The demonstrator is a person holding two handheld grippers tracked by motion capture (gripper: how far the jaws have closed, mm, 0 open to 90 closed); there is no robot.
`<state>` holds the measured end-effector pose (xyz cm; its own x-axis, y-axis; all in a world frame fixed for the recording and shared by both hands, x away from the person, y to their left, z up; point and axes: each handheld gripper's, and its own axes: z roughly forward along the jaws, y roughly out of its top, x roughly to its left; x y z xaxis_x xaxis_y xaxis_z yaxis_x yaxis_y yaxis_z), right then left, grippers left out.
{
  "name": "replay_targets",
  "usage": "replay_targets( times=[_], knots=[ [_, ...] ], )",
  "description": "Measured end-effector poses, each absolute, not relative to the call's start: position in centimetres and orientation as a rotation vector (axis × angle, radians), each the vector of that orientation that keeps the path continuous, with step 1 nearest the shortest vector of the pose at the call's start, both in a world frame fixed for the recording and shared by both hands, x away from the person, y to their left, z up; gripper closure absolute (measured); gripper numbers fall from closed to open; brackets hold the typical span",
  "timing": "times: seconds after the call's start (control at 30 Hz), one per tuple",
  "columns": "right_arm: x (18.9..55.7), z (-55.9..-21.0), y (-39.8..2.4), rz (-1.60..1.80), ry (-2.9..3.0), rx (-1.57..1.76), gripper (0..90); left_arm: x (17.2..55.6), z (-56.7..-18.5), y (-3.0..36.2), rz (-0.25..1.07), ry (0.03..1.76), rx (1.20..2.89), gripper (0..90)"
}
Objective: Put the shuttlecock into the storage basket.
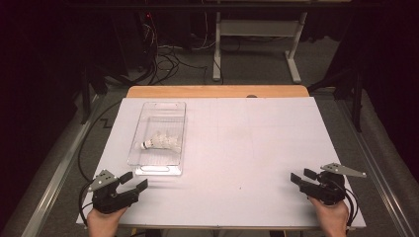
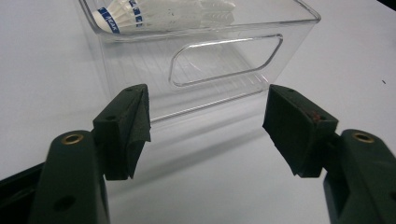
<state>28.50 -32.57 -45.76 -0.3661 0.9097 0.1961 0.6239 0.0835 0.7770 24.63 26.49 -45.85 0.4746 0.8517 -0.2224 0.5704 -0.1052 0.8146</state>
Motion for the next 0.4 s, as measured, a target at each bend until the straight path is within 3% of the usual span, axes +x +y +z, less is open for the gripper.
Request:
replay_targets(
  times=[0.4],
  knots=[
    [28.5, -45.76, -32.57, 1.175, 2.029, 1.517, 38.6, 24.64, -45.82, 26.56, 0.383, 1.205, 1.79, 32.5]
  ],
)
